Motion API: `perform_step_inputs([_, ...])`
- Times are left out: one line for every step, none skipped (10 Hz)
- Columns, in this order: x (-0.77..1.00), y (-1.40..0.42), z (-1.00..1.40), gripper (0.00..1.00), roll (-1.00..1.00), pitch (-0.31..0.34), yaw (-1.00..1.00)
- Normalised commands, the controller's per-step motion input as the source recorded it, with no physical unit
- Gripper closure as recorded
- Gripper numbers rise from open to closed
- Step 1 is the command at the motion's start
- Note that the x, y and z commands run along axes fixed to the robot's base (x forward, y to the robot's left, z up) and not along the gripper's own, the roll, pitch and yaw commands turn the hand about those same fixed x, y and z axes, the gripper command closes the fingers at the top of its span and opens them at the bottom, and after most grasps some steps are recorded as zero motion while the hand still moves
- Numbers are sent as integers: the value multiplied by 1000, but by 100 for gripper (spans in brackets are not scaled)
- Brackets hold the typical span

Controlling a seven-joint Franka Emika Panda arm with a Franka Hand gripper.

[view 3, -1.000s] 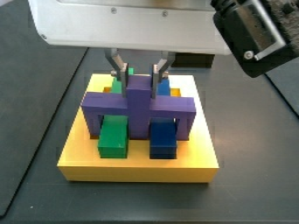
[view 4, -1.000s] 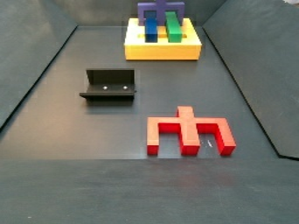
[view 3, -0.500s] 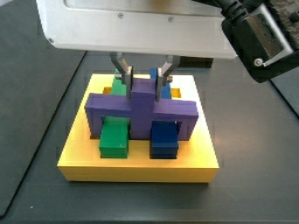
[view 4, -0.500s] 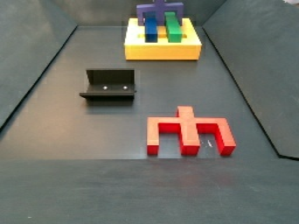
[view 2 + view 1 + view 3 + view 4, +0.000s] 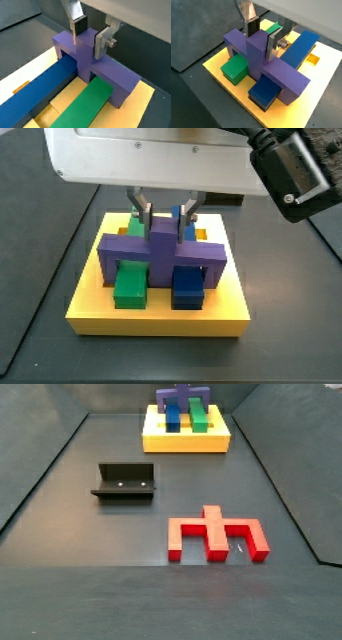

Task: Pick up the purple object. Move up. Move to above the board. Insert the purple object.
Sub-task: Insert the purple object.

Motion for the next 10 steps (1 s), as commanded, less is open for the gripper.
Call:
perform_step_inputs([151, 0, -246, 100, 0, 39, -314])
perform_step_inputs([-200, 0, -297, 100, 0, -41, 0])
perform_step_inputs([-260, -91, -286, 100, 0, -109, 66])
perform_step_inputs([-146, -94, -337, 100, 0, -166, 146])
perform_step_inputs([0, -120, -214, 100, 0, -43, 109])
perform_step_inputs([0, -57, -63, 100, 0, 0, 26])
perform_step_inputs([-6, 0, -23, 100, 0, -1, 26])
perform_step_inputs([-17, 0, -86, 100, 0, -13, 20])
perform_step_inputs([0, 0, -34, 100, 0, 0, 0])
perform_step_inputs([40, 0, 0, 100, 0, 0, 0])
